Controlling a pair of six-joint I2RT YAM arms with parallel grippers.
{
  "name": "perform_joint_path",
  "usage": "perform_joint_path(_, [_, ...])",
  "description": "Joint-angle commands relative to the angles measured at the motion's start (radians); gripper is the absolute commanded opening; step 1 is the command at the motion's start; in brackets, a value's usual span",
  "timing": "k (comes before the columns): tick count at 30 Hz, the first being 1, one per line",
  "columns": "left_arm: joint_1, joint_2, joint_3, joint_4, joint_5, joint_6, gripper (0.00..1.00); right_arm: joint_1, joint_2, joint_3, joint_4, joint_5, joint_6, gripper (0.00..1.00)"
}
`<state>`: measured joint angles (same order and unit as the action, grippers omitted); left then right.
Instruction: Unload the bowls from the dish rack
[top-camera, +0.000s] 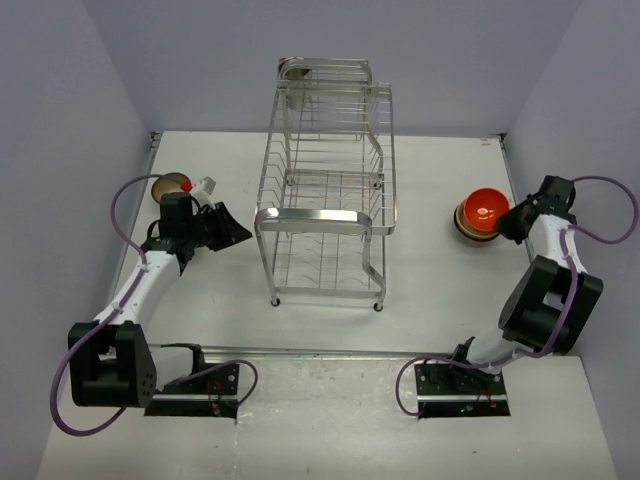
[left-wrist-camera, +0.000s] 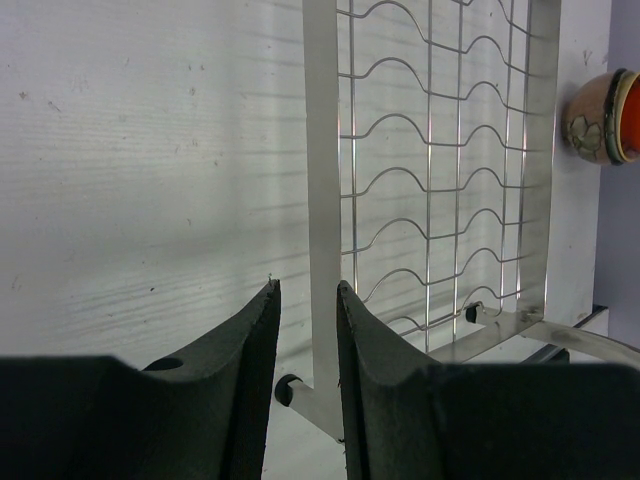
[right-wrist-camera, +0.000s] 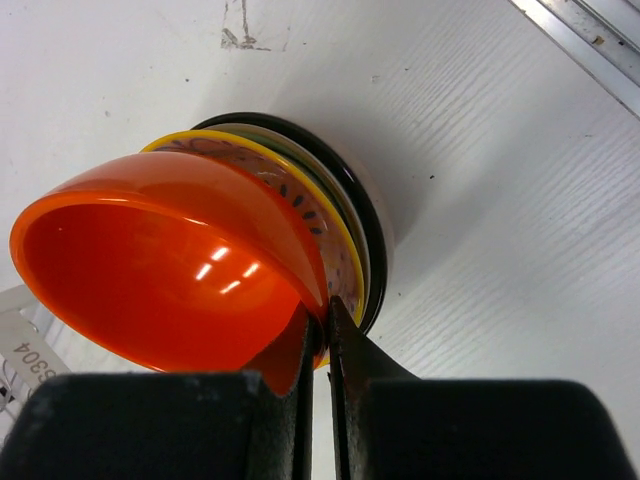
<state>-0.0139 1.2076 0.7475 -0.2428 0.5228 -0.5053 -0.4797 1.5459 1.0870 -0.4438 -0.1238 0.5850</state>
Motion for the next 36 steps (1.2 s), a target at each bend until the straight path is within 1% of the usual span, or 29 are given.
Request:
perform_joint_path(1, [-0.004, -0.017, 0.003, 0.033, -0.004, 0.004, 0.30, 0.000, -0.006, 0.016, 0.048, -0.057, 0.012, 0.00])
perform_joint_path(23, [-0.004, -0.028, 0.004, 0.027, -0.006, -0.001, 0.31, 0.000, 0.042, -0.012, 0.076, -0.074, 0.004, 0.01])
perform_joint_path(25, [-0.004, -0.028, 0.004, 0.030, -0.006, -0.002, 0.31, 0.000, 0.040, -0.016, 0.079, -0.076, 0.004, 0.06])
perform_joint_path(26, [-0.004, -0.026, 0.004, 0.031, -0.004, -0.002, 0.31, 0.000, 0.039, -0.019, 0.088, -0.082, 0.004, 0.13])
perform_joint_path(28, [-0.004, -0.026, 0.004, 0.031, -0.004, -0.002, 0.31, 0.000, 0.033, -0.021, 0.089, -0.083, 0.006, 0.19])
perform_joint_path(29, [-0.004, -0.029, 0.003, 0.031, -0.004, -0.002, 0.31, 0.000, 0.031, -0.021, 0.091, -0.086, 0.007, 0.25])
perform_joint_path(31, [-0.004, -0.026, 0.001, 0.031, -0.004, -0.002, 0.31, 0.000, 0.028, -0.016, 0.086, -0.085, 0.004, 0.33])
perform_joint_path(34, [-0.004, -0.028, 0.000, 0.031, -0.006, -0.002, 0.31, 0.000, 0.017, -0.015, 0.086, -0.089, 0.003, 0.40])
perform_joint_path(35, [-0.004, -0.028, 0.000, 0.031, -0.006, -0.001, 0.31, 0.000, 0.005, -0.015, 0.091, -0.092, 0.003, 0.43])
perform_joint_path(36, [-0.004, -0.029, 0.000, 0.033, -0.006, -0.002, 0.31, 0.001, -0.004, -0.016, 0.091, -0.096, 0.003, 0.44])
